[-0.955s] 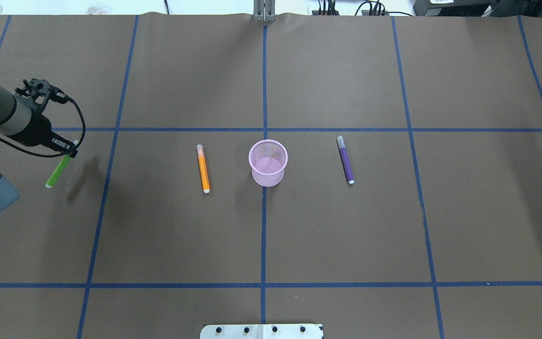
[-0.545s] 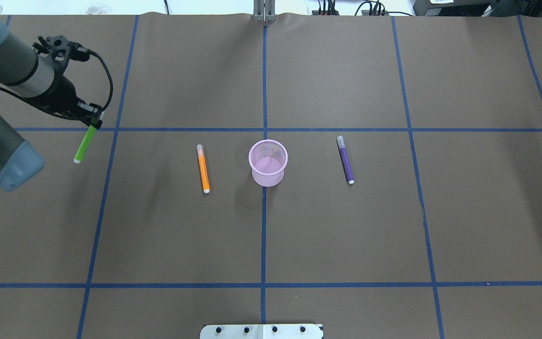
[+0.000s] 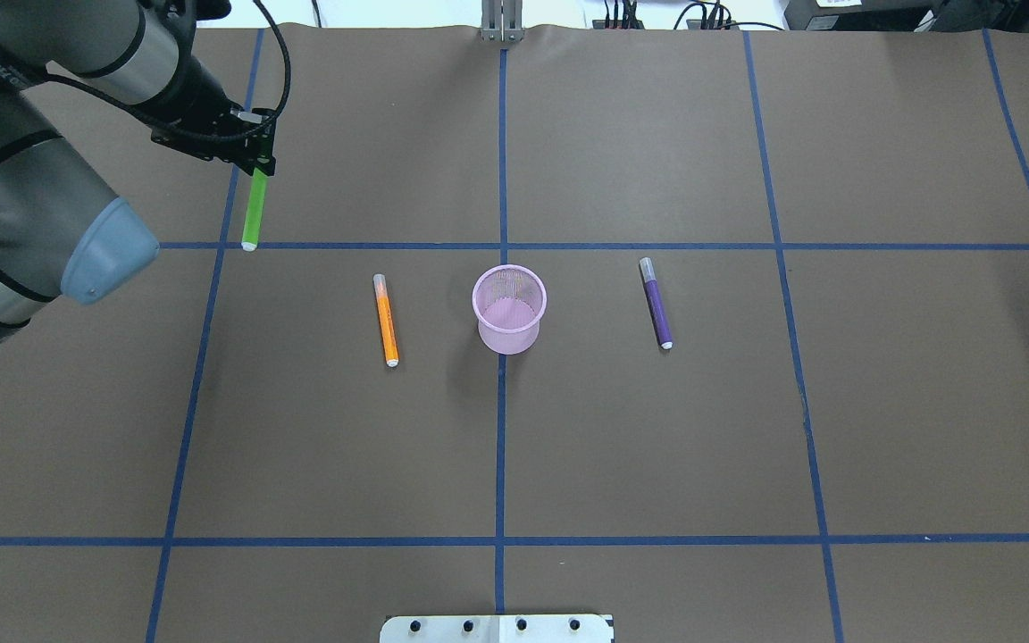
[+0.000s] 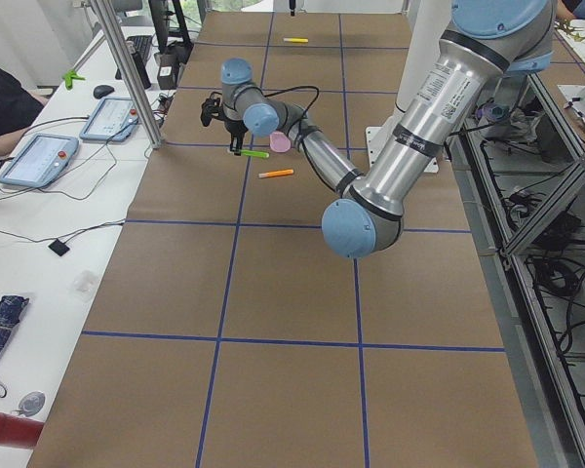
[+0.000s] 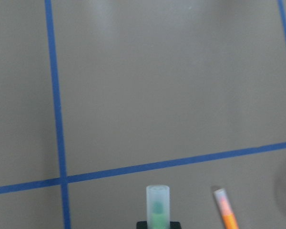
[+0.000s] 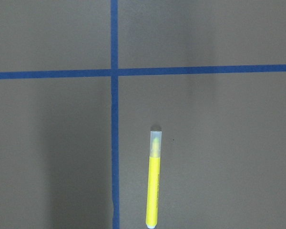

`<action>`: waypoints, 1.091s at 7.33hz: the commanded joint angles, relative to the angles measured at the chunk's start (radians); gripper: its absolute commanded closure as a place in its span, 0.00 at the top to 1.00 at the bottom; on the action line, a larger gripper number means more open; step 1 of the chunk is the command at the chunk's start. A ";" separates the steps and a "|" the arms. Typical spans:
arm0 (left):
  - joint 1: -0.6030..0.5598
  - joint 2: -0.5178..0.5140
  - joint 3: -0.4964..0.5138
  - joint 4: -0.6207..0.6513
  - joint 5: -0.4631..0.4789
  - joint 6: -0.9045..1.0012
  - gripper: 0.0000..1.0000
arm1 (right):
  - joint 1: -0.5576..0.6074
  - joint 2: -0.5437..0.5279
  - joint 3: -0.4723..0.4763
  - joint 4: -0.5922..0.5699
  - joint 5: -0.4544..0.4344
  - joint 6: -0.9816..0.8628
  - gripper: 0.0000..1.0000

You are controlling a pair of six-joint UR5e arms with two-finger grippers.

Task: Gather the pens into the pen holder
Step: 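Lift the green marker upright with the left gripper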

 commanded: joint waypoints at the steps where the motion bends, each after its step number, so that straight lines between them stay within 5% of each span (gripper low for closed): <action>1: 0.003 -0.080 0.023 0.000 0.016 -0.126 0.00 | -0.048 0.018 -0.054 0.037 0.023 0.016 1.00; 4: 0.051 -0.130 0.033 0.000 0.122 -0.203 0.00 | -0.077 0.019 -0.167 0.288 0.022 0.195 1.00; 8: 0.060 -0.144 0.044 -0.001 0.134 -0.221 0.00 | -0.134 0.053 -0.213 0.346 -0.003 0.283 1.00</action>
